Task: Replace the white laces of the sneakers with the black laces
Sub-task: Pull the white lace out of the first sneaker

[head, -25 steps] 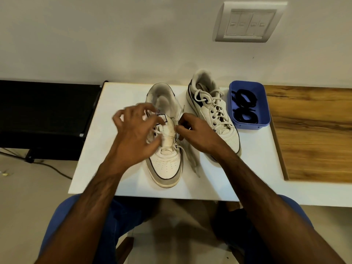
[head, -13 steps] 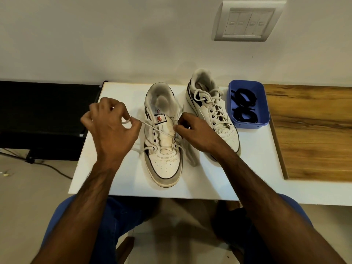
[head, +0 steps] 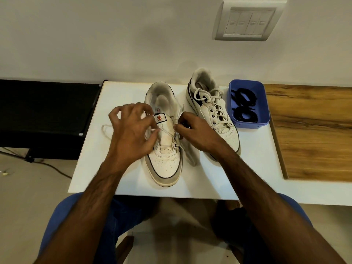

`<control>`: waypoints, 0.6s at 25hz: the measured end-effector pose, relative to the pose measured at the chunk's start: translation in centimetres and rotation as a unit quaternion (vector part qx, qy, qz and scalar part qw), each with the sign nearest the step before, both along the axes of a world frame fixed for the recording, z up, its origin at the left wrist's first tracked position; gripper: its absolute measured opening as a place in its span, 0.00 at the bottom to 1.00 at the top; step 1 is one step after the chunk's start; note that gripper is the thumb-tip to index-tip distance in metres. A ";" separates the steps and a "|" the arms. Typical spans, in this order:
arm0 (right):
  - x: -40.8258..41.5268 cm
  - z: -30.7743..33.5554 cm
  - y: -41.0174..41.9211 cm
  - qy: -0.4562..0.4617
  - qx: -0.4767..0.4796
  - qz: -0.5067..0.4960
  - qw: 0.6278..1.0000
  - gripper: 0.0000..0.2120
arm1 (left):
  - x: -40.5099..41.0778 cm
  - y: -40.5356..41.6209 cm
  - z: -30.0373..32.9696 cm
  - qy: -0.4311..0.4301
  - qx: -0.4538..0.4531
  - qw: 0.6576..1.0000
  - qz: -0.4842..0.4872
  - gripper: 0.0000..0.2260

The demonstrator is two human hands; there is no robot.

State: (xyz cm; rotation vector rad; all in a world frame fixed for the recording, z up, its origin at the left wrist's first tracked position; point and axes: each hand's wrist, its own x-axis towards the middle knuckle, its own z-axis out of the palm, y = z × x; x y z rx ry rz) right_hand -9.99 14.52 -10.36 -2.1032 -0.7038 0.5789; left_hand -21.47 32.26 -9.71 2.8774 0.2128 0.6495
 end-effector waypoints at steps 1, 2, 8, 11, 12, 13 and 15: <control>0.0 0.0 0.0 0.003 0.001 0.003 1.000 0.10 | -0.2 0.4 0.2 -0.034 -0.012 0.998 0.056 0.06; 0.0 0.1 0.0 0.004 0.003 0.006 1.000 0.10 | -0.3 0.9 0.4 -0.060 -0.027 0.991 0.113 0.06; -0.2 0.2 -0.1 0.004 0.002 0.009 1.000 0.15 | -0.6 2.0 0.4 -0.060 -0.065 0.956 0.280 0.05; -0.1 0.1 -0.1 0.007 -0.002 0.008 1.000 0.14 | -1.1 3.0 1.2 -0.055 -0.092 0.934 0.341 0.05; -0.1 0.0 0.0 0.006 -0.005 0.008 1.000 0.14 | -1.2 3.3 1.3 -0.044 -0.091 0.933 0.345 0.04; -0.1 0.0 0.0 0.005 -0.007 0.007 1.000 0.13 | -1.3 3.4 1.3 -0.023 -0.078 0.938 0.337 0.04; -0.1 -0.1 0.0 0.001 -0.011 0.007 1.000 0.12 | -1.3 3.2 1.0 0.039 -0.025 0.950 0.310 0.05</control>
